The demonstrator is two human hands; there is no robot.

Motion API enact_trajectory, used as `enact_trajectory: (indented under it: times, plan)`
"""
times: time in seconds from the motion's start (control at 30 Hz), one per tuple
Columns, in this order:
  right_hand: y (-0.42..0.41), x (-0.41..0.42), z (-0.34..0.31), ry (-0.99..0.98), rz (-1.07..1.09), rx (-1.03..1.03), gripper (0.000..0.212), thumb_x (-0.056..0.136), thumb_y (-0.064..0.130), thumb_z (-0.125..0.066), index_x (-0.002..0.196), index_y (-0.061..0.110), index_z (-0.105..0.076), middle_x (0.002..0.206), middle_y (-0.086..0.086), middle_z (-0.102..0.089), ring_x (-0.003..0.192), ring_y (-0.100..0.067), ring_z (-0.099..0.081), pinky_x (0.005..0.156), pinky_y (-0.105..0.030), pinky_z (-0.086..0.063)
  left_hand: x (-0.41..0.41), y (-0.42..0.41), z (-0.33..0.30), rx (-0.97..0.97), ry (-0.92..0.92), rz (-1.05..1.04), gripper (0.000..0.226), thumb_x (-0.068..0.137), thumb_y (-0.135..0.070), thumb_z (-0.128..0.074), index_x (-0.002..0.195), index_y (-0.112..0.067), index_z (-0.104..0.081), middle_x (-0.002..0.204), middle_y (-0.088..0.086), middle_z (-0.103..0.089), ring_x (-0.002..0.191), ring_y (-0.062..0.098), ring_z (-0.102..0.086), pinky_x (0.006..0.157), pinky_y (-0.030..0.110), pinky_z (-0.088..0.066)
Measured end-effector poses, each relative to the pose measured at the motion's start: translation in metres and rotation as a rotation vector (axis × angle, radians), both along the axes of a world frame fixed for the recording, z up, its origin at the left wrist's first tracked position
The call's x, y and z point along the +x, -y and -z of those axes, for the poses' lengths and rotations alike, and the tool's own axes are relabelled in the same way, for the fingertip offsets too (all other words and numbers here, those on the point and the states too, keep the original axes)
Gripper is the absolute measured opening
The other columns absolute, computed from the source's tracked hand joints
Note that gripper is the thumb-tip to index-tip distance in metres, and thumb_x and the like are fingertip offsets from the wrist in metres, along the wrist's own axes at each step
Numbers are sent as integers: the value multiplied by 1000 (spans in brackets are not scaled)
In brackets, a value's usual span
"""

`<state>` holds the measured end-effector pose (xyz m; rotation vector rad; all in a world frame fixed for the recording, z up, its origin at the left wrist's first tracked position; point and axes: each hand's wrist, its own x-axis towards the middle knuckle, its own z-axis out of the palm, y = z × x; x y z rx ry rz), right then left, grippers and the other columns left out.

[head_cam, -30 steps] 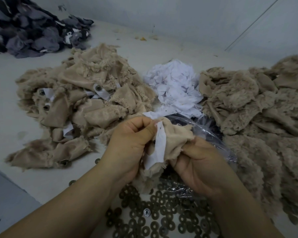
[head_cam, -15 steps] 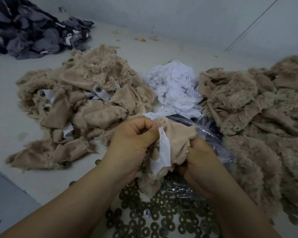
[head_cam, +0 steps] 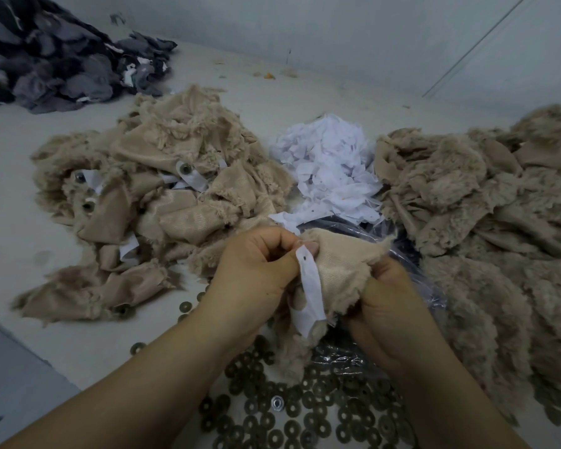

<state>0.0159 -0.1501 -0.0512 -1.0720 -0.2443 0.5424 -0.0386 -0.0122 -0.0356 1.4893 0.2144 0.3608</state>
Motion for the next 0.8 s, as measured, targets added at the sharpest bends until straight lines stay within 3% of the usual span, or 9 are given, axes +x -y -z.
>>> enact_trajectory:
  times: [0.1,0.33,0.6,0.7,0.8]
  plan:
    - [-1,-1,-1,37,19,-46,40,62,18,-77,100,3,-76,101,-21,-75,89,-32,-74,72,-34,-61,1,-1,2,24,-9,-8,22,86,-17,-68,65,-9,-68,57,3,-65,52,12,-56,52,23,-50]
    - [-2,1,0,30,129,-101,59,46,29,-81,99,5,-75,93,-17,-76,81,-30,-75,65,-33,-60,1,-1,5,46,7,-15,21,88,-10,-67,68,-5,-67,58,4,-66,52,11,-57,52,21,-50]
    - [-2,-2,3,-74,153,-75,36,51,20,-76,83,4,-78,86,-21,-75,72,-32,-74,59,-37,-62,0,6,5,44,0,2,27,88,-6,-68,61,-11,-68,53,2,-63,46,10,-54,45,21,-46]
    - [-1,0,2,-71,161,-144,24,66,4,-74,90,0,-76,88,-26,-74,74,-37,-72,64,-44,-62,0,7,6,34,-1,0,26,88,-6,-67,62,-10,-67,52,1,-62,44,8,-53,44,19,-44]
    - [-1,1,1,-63,174,-156,21,50,13,-71,69,5,-77,74,-19,-74,64,-30,-73,59,-39,-62,-1,7,6,68,-5,-17,31,87,-5,-68,59,-16,-68,52,-2,-62,45,6,-53,44,17,-43]
